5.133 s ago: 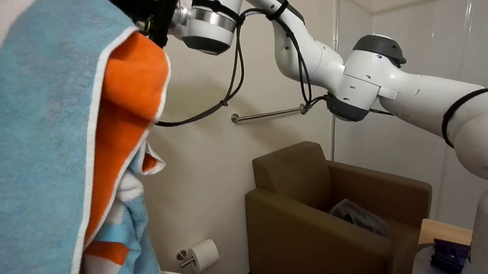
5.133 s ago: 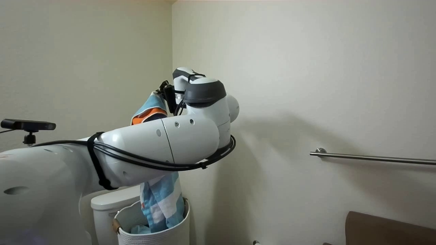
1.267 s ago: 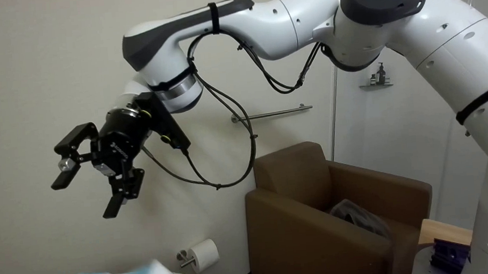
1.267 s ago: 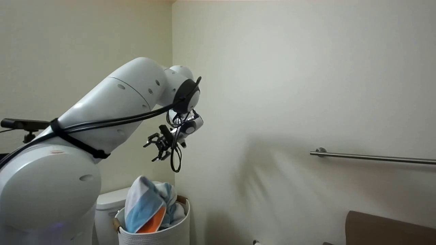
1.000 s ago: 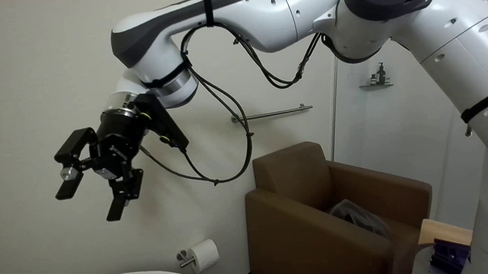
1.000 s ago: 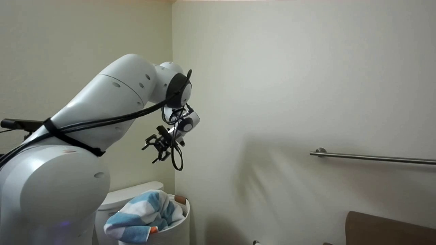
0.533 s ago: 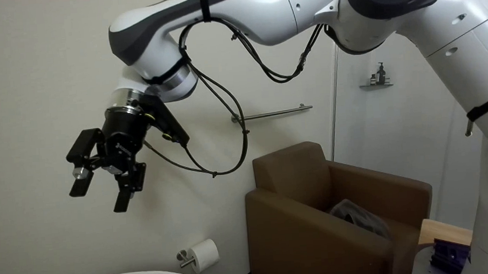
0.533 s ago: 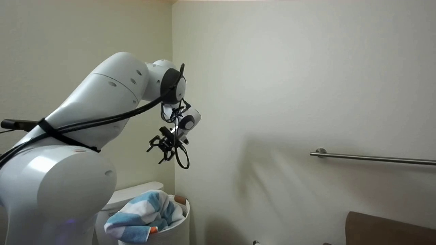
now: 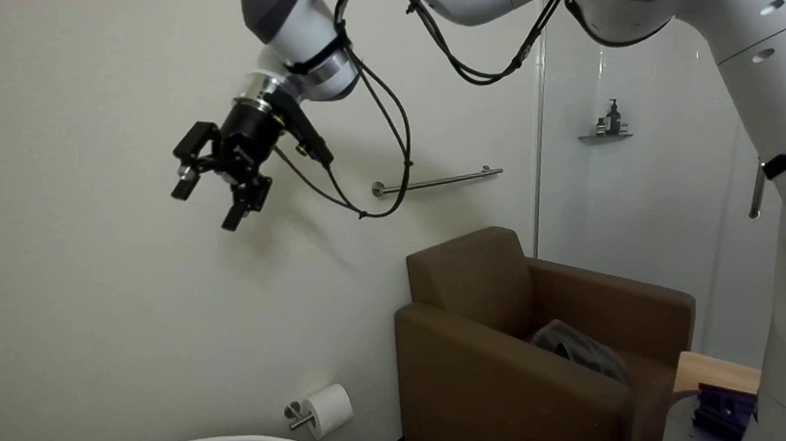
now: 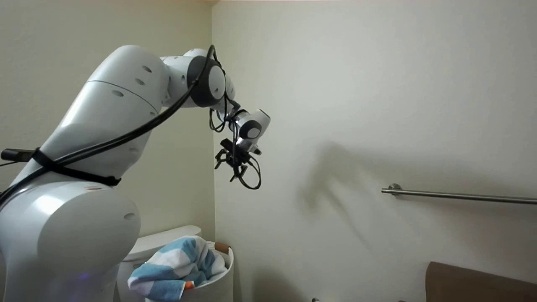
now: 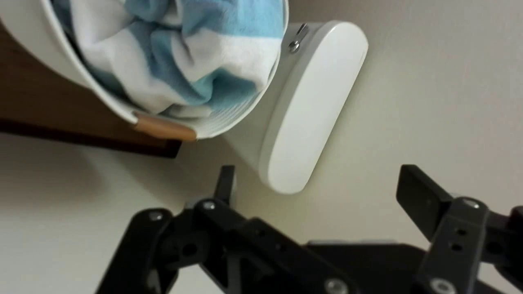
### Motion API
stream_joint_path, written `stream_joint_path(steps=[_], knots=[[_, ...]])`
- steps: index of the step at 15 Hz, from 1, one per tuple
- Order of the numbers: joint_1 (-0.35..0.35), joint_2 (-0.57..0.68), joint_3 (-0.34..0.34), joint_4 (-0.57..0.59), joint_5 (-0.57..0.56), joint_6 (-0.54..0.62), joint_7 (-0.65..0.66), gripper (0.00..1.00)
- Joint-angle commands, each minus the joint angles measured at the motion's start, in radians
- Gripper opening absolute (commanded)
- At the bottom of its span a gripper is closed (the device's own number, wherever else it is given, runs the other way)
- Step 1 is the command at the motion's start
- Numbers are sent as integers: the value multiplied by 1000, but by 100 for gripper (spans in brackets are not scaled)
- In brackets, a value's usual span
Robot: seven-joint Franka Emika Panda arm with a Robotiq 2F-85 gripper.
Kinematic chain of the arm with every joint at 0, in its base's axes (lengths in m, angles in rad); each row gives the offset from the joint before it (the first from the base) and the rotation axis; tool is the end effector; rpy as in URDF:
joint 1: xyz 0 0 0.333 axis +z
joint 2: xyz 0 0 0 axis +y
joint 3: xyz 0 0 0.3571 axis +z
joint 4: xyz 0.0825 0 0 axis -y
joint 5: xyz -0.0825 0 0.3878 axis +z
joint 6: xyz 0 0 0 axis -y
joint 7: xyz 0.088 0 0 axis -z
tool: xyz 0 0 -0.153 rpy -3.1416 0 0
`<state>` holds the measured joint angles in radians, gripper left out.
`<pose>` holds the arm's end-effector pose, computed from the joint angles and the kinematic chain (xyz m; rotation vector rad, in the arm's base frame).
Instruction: Move the object from the basket to the couch and move the towel from the couch to the basket
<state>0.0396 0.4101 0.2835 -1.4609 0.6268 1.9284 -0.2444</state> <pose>0.6671 0.2589 0.4814 -2.4012 -0.4038 -0.0495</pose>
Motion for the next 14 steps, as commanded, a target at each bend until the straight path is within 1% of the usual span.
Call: stream_joint_path(steps=[1,5,7,9,11,12,13,14], knots=[[-58,-148,-97,-101,22,59,-2,100],[-113,-217,-238,-73,-127,-4,61,100],[-139,-243,-295,-73,-214,-46,95,100],[-165,-262,-330,-79,-240,-106,98,100],[-176,-274,-361,-97,-292,-166,110,100],[-183,-276,-369,-103,-292,-196,105,100],[-181,-240,-363,-52,-259,-167,69,100],[-185,-241,-367,-55,-261,-174,69,100]])
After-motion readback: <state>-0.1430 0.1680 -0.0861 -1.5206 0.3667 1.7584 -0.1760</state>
